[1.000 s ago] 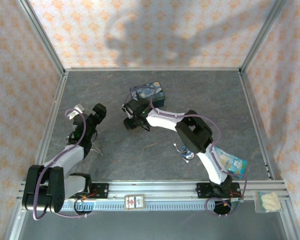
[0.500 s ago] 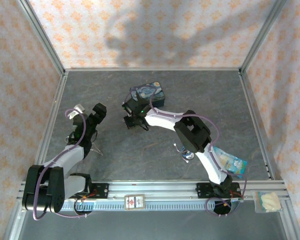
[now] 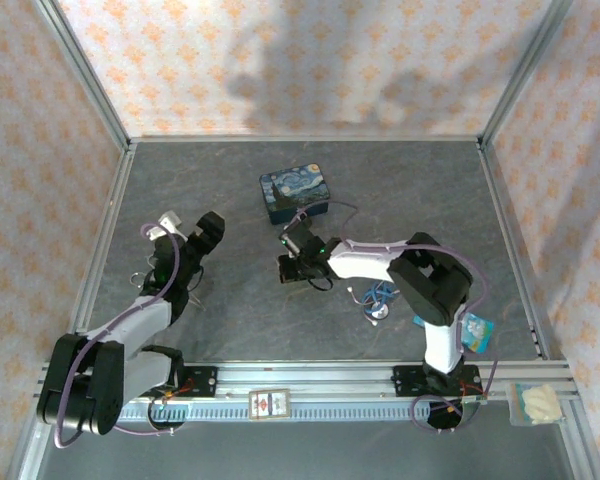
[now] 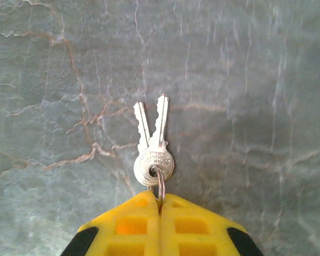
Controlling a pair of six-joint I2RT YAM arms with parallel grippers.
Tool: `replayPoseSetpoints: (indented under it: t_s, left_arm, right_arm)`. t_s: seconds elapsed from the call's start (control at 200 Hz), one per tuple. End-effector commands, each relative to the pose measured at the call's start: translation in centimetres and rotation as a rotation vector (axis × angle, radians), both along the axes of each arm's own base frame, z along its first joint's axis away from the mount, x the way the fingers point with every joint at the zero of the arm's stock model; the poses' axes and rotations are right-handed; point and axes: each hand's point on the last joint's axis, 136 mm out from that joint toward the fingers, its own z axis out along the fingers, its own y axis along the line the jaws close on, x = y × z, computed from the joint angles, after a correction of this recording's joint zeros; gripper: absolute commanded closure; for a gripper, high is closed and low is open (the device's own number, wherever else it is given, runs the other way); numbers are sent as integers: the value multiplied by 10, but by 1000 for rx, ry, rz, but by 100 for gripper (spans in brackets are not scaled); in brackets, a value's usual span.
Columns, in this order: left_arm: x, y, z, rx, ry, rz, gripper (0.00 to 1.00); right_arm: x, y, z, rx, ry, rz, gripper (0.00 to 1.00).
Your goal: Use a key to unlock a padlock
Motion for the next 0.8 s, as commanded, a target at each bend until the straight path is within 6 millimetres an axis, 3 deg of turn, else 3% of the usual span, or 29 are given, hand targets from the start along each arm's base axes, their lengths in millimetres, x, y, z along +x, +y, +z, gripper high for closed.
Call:
replayPoseSetpoints:
  t_s: [0.0, 0.17, 0.515, 0.791]
  left_arm:
    - [-1, -17, 5, -10, -41, -57, 3]
    - [-16, -58, 0, -50, -60, -221, 8]
    - [-50, -126, -9, -118, -40, -419, 16]
    - [-45, -158, -13, -204, -46, -451, 25]
  right_arm:
    - [-5, 8, 10, 136, 121, -82, 100]
    - [12, 7, 43, 350, 190, -172, 100]
    - [41, -28, 87, 641, 148, -384, 100]
    - [44, -28, 106, 740, 115, -398, 100]
